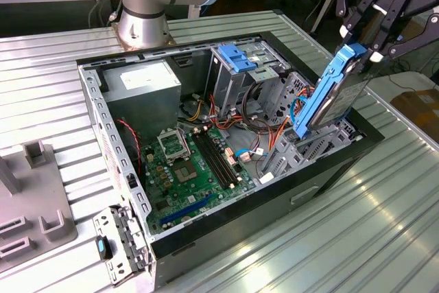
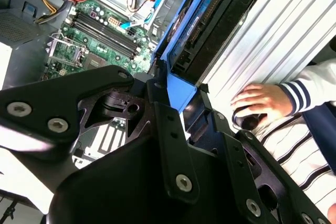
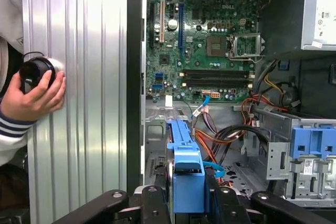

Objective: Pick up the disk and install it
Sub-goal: 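Pick up the disk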

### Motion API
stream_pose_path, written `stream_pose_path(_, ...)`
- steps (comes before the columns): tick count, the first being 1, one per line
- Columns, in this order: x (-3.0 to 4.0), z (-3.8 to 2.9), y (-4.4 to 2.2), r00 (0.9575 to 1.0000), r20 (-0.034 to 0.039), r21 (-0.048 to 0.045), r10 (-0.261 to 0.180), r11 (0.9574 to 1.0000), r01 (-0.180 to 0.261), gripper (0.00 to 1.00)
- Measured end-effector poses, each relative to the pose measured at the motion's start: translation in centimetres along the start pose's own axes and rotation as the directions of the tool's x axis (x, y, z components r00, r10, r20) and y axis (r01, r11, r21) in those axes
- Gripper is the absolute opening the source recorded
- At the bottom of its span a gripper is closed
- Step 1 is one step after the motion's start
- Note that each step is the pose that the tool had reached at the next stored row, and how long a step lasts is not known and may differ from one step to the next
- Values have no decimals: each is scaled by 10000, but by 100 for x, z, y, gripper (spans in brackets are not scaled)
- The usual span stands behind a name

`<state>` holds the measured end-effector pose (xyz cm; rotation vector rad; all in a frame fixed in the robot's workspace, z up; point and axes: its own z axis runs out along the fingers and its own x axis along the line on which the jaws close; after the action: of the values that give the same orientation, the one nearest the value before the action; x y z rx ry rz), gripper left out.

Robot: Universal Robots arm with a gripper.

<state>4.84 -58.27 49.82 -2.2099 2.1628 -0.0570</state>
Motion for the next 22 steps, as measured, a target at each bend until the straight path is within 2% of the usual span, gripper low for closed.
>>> stream_pose_path(3,0,2,0,10000,-1,0,0,10000,0,37)
stream_pose_path(4,-5,6,0,10000,25,0,2,10000,-2,37)
stream_pose_path(6,-8,20,-6,9997,259,6,15,10000,-15,37)
stream_pose_path(7,-8,34,-30,9996,285,6,18,10000,-18,37)
stream_pose_path(9,-7,55,-67,9996,285,5,18,10000,-18,37)
stream_pose_path(11,-6,119,-69,9996,296,7,22,10000,-22,37)
stream_pose_path(14,-6,132,-69,9995,299,6,21,10000,-21,37)
stream_pose_path(16,-7,182,-71,9994,339,7,24,10000,-24,37)
stream_pose_path(18,-8,187,-72,9994,340,7,24,10000,-24,37)
stream_pose_path(20,-7,240,-72,9994,345,7,24,10000,-24,37)
stream_pose_path(22,-8,248,-72,9994,346,6,24,10000,-24,37)
